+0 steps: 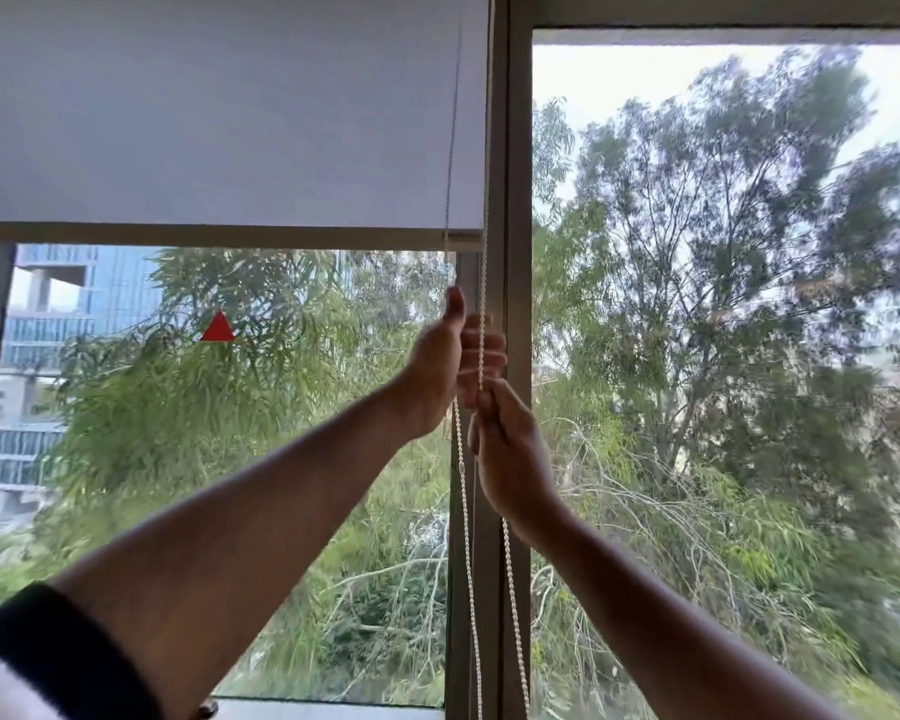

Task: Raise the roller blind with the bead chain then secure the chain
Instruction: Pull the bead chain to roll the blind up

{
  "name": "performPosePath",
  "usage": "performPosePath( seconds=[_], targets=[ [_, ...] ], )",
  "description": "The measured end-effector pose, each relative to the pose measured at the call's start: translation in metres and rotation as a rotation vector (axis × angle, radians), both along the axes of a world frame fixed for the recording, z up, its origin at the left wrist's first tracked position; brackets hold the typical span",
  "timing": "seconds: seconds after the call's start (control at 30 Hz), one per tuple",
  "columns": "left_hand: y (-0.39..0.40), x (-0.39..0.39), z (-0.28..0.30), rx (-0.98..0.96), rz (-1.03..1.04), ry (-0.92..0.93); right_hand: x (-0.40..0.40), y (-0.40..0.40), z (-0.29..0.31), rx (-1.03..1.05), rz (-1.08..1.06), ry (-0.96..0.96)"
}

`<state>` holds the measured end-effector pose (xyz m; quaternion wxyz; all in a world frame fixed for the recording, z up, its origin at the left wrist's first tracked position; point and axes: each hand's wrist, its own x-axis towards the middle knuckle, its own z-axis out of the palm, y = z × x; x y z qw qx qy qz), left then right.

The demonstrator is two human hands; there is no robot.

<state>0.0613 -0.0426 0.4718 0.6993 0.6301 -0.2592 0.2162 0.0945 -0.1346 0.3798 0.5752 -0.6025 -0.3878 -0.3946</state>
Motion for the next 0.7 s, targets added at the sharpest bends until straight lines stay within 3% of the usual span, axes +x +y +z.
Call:
performPosePath(
  seconds=[0.23, 0.5, 0.7],
  targets=[
    [-0.024, -0.013, 0.037, -0.145, -0.052, -0.01, -0.001, -0.003, -0.045, -0.039, 0.012, 0.024],
    [-0.023, 0.015, -0.015, -0.112, -0.049, -0.032, 0.019, -0.039, -0.081, -0.228, -0.11, 0.149],
    [-0.01, 0.025, -0.062, -0.065, 0.008, -0.032, 0.026, -0.057, -0.077, -0.179, -0.021, 0.375]
  ],
)
